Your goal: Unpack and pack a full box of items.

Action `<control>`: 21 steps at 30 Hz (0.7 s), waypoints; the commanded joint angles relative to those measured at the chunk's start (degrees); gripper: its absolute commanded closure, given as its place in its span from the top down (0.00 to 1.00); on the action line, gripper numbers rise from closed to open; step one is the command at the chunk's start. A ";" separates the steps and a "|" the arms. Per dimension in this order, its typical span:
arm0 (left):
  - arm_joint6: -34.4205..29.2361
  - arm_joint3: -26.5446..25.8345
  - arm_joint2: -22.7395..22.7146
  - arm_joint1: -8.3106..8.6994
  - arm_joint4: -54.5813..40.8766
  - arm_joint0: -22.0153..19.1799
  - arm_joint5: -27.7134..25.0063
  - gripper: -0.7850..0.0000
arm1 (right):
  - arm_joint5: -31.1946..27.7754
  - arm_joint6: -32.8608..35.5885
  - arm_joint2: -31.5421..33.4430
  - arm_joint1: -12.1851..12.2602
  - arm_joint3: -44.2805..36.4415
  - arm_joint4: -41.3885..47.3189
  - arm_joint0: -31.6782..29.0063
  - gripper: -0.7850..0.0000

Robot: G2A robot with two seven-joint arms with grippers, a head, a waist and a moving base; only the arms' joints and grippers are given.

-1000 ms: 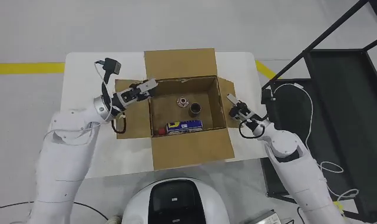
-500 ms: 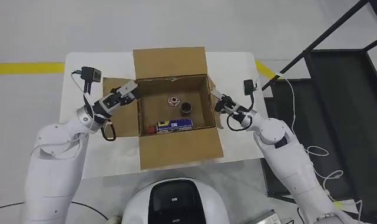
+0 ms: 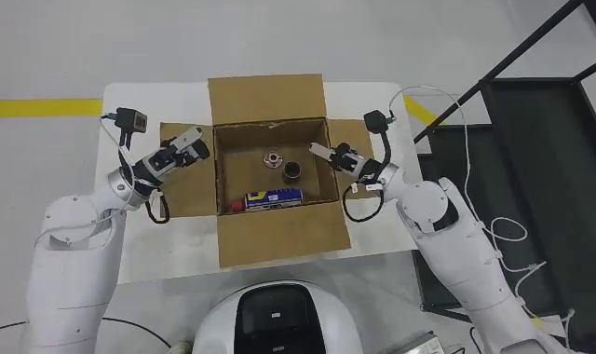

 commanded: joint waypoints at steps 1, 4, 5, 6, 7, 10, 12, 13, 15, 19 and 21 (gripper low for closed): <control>-0.57 0.18 -0.37 0.19 0.26 0.14 0.10 1.00 | 2.05 0.99 -2.66 -0.28 0.05 -3.97 2.09 1.00; -2.01 0.66 -1.12 0.50 -0.37 0.50 -0.01 1.00 | 4.83 1.38 -7.19 -0.96 1.12 -9.39 5.67 1.00; -2.63 0.76 -1.26 0.62 -0.29 0.55 0.17 1.00 | 5.68 1.58 -8.55 -1.20 1.60 -10.74 6.72 1.00; -3.38 0.85 -1.34 0.72 -0.54 0.49 0.27 1.00 | 6.35 2.13 -9.85 -1.45 2.05 -11.47 7.68 1.00; -4.10 0.93 -1.38 0.81 -0.74 0.34 0.16 1.00 | 6.91 2.64 -10.89 -1.69 2.54 -11.76 8.59 1.00; -5.17 1.23 -1.38 0.94 -0.89 0.02 -0.10 1.00 | 7.43 3.58 -12.44 -2.04 3.55 -12.49 9.98 1.00; -5.17 1.23 -1.38 0.94 -0.89 0.02 -0.10 1.00 | 7.43 3.58 -12.44 -2.04 3.55 -12.49 9.98 1.00; -5.17 1.23 -1.38 0.94 -0.89 0.02 -0.10 1.00 | 7.43 3.58 -12.44 -2.04 3.55 -12.49 9.98 1.00; -5.17 1.23 -1.38 0.94 -0.89 0.02 -0.10 1.00 | 7.43 3.58 -12.44 -2.04 3.55 -12.49 9.98 1.00; -5.17 1.23 -1.38 0.94 -0.89 0.02 -0.10 1.00 | 7.43 3.58 -12.44 -2.04 3.55 -12.49 9.98 1.00; -5.17 1.23 -1.38 0.94 -0.89 0.02 -0.10 1.00 | 7.43 3.58 -12.44 -2.04 3.55 -12.49 9.98 1.00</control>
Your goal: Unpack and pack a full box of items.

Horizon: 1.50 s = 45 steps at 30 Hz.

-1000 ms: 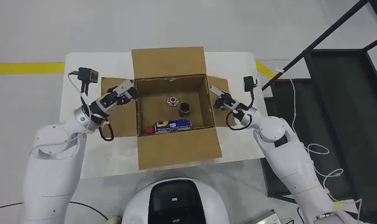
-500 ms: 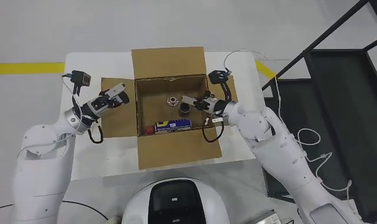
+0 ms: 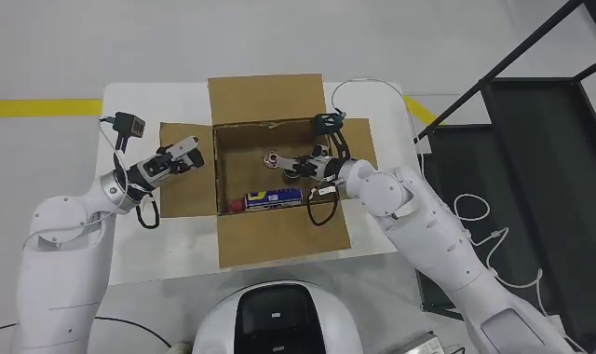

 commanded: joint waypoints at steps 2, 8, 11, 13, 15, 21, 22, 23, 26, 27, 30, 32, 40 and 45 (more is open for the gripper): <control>0.00 0.00 0.00 0.00 0.00 0.00 0.00 1.00 | 0.00 0.00 0.00 0.00 0.00 0.00 0.00 1.00; 0.00 0.00 0.00 0.00 0.00 0.00 0.00 1.00 | 0.00 0.00 0.00 0.00 0.00 0.00 0.00 1.00; 0.00 0.00 0.00 0.00 0.00 0.00 0.00 1.00 | 0.00 0.00 0.00 0.00 0.00 0.00 0.00 1.00; 0.00 0.00 0.00 0.00 0.00 0.00 0.00 1.00 | 0.00 0.00 0.00 0.00 0.00 0.00 0.00 1.00; 0.00 0.00 0.00 0.00 0.00 0.00 0.00 1.00 | 0.00 0.00 0.00 0.00 0.00 0.00 0.00 1.00; 0.00 0.00 0.00 0.00 0.00 0.00 0.00 1.00 | 0.00 0.00 0.00 0.00 0.00 0.00 0.00 1.00; 0.00 0.00 0.00 0.00 0.00 0.00 0.00 1.00 | 0.00 0.00 0.00 0.00 0.00 0.00 0.00 1.00; 0.00 0.00 0.00 0.00 0.00 0.00 0.00 1.00 | 0.00 0.00 0.00 0.00 0.00 0.00 0.00 1.00; 0.00 0.00 0.00 0.00 0.00 0.00 0.00 1.00 | 0.00 0.00 0.00 0.00 0.00 0.00 0.00 1.00; 0.00 0.00 0.00 0.00 0.00 0.00 0.00 1.00 | 0.00 0.00 0.00 0.00 0.00 0.00 0.00 1.00; 0.00 0.00 0.00 0.00 0.00 0.00 0.00 1.00 | 0.00 0.00 0.00 0.00 0.00 0.00 0.00 1.00; 0.00 0.00 0.00 0.00 0.00 0.00 0.00 1.00 | 0.00 0.00 0.00 0.00 0.00 0.00 0.00 1.00; 0.00 0.00 0.00 0.00 0.00 0.00 0.00 1.00 | 0.00 0.00 0.00 0.00 0.00 0.00 0.00 1.00; 0.00 0.00 0.00 0.00 0.00 0.00 0.00 1.00 | -0.60 0.33 -0.72 -0.09 0.21 -0.97 0.33 1.00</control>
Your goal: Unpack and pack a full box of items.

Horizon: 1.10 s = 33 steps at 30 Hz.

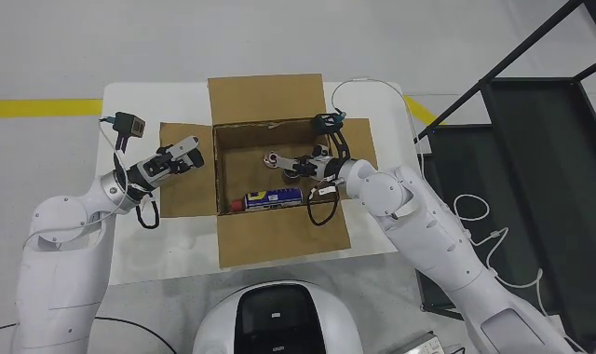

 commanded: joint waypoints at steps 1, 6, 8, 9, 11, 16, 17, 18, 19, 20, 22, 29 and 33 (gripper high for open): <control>0.00 0.00 0.00 0.00 0.00 0.00 0.00 1.00 | -0.55 0.87 -1.15 -0.18 0.72 -1.41 0.94 1.00; 0.00 0.00 0.00 0.00 0.00 0.00 0.00 1.00 | -2.06 4.74 -5.32 -1.05 5.80 -6.37 5.97 1.00; 0.00 0.00 0.00 0.00 0.00 0.00 0.00 1.00 | -2.17 5.14 -7.38 -1.58 7.63 -8.51 7.67 1.00; 0.00 0.00 0.00 0.00 0.00 0.00 0.00 1.00 | -2.18 5.08 -8.40 -1.88 8.71 -9.34 8.35 1.00; 0.00 0.00 0.00 0.00 0.00 0.00 0.00 1.00 | -1.45 4.66 -10.40 -2.48 10.88 -11.75 9.65 1.00; 0.00 0.00 0.00 0.00 0.00 0.00 0.00 1.00 | 0.30 4.26 -14.00 -4.12 17.11 -13.56 12.51 1.00; 0.00 0.00 0.00 0.00 0.00 0.00 0.00 1.00 | 0.71 4.24 -14.75 -4.50 18.27 -13.89 13.07 1.00; 0.00 0.00 0.00 0.00 0.00 0.00 0.00 1.00 | 0.90 4.29 -15.43 -4.87 19.36 -14.00 13.66 1.00; 0.00 0.00 0.00 0.00 0.00 0.00 0.00 1.00 | 1.06 4.29 -16.13 -5.23 20.45 -14.46 14.29 1.00; 0.00 0.00 0.00 0.00 0.00 0.00 0.00 1.00 | 1.24 4.50 -16.89 -5.60 21.61 -14.92 14.88 1.00; 0.00 0.00 0.00 0.00 0.00 0.00 0.00 1.00 | 1.28 4.70 -18.05 -6.40 23.68 -14.72 16.03 1.00; 0.00 0.00 0.00 0.00 0.00 0.00 0.00 1.00 | 0.05 4.51 -21.57 -9.22 30.17 -13.35 19.36 1.00; 0.00 0.00 0.00 0.00 0.00 0.00 0.00 1.00 | 0.05 4.35 -22.81 -10.61 33.43 -12.94 20.79 0.80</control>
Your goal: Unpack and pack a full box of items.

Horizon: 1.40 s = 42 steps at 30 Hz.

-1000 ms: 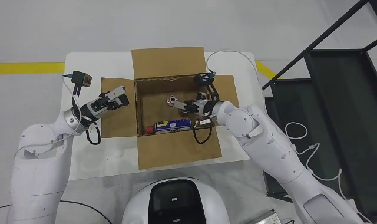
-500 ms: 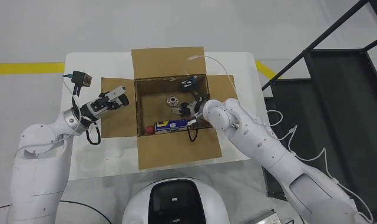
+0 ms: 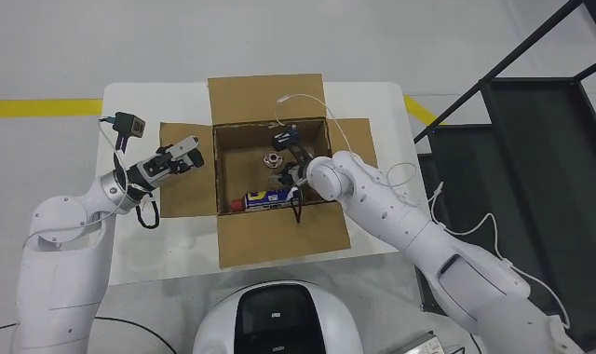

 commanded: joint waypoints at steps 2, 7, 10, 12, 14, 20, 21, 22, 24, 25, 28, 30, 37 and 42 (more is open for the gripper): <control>0.00 0.00 0.00 0.00 0.00 0.00 0.00 1.00 | -0.37 -0.13 -0.57 -0.82 2.21 0.25 0.80 0.22; 0.00 0.00 0.00 0.00 0.00 0.00 0.00 1.00 | -1.49 -0.38 -1.06 -1.87 4.71 0.32 1.59 0.00; 0.00 0.00 0.00 0.00 0.00 0.00 0.00 1.00 | -1.63 -0.70 -0.92 -2.25 5.59 0.22 1.68 0.00; 0.00 0.00 0.00 0.00 0.00 0.00 0.00 1.00 | -1.61 -0.75 -0.63 -2.36 5.75 0.13 1.54 0.00; 0.00 0.00 0.00 0.00 0.00 0.00 0.00 1.00 | -1.51 -0.59 0.10 -2.30 5.31 0.34 1.32 0.00; 0.00 0.00 0.00 0.00 0.00 0.00 0.00 1.00 | -0.62 3.73 3.05 -0.46 -3.10 -4.43 -0.76 0.00; 0.00 0.00 0.00 0.00 0.00 0.00 0.00 1.00 | -0.81 5.13 3.80 0.08 -5.97 -5.32 -1.64 0.00; 0.00 0.00 0.00 0.00 0.00 0.00 0.00 1.00 | -0.64 6.68 4.84 0.71 -8.85 -6.52 -2.54 0.00; 0.00 0.00 0.00 0.00 0.00 0.00 0.00 1.00 | -0.46 10.11 7.26 2.08 -15.42 -8.81 -4.93 0.00; 0.00 0.00 0.00 0.00 0.00 0.00 0.00 1.00 | -0.58 11.72 8.76 2.80 -18.97 -9.71 -6.34 0.00; 0.00 0.00 0.00 0.00 0.00 0.00 0.00 1.00 | -0.69 15.65 14.18 4.83 -29.11 -11.07 -11.29 0.00; 0.00 0.00 0.00 0.00 0.00 0.00 0.00 1.00 | -0.78 17.58 17.95 5.92 -35.03 -11.05 -14.62 0.00; 0.00 0.00 0.00 0.00 0.00 0.00 0.00 1.00 | -1.81 19.94 29.87 8.30 -47.66 -8.42 -23.30 0.00; 0.00 0.00 0.00 0.00 0.00 0.00 0.00 1.00 | -2.38 19.13 33.04 8.74 -49.23 -7.46 -25.32 0.00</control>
